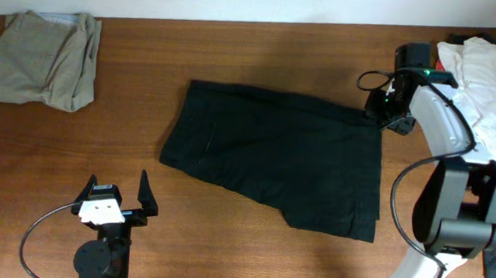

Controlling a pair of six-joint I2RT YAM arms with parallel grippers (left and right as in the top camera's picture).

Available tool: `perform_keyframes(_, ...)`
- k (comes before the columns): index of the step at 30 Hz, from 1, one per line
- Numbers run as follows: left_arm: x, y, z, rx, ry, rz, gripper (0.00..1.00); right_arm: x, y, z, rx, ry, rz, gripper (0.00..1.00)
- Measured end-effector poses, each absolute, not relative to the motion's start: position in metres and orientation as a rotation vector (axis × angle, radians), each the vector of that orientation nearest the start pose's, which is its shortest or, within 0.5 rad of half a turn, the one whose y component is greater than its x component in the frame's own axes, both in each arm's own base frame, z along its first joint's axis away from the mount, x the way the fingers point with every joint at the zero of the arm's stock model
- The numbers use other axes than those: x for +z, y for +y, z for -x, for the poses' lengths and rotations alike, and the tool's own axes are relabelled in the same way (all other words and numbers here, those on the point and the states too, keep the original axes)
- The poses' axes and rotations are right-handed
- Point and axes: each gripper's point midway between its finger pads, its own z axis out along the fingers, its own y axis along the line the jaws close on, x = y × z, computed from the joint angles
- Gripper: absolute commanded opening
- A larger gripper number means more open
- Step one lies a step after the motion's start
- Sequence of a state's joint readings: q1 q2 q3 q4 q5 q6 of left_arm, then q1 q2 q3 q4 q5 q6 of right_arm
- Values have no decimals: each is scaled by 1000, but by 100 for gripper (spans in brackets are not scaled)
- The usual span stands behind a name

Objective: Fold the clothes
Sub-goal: 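Regrasp the shorts' top edge with the right gripper and straighten it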

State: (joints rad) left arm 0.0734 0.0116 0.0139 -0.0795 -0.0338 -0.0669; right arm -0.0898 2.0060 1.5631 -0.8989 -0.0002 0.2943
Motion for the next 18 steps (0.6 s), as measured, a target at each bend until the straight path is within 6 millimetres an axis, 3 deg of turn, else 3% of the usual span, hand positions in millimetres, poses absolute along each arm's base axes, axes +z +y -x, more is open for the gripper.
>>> perform_keyframes(3, 158, 24, -245, 33, 1642, 141, 99, 39, -39, -432, 31, 2900, -558, 57)
perform_keyframes(10, 158, 24, -245, 33, 1642, 141, 99, 13, -38, -434, 32, 2935, -560, 50)
perform_keyframes(15, 158, 24, -245, 33, 1642, 141, 99, 10, -37, -438, 48, 2927, -559, 34)
perform_keyframes(18, 158, 24, -245, 33, 1642, 142, 99, 10, -37, -439, 50, 2921, -551, 12)
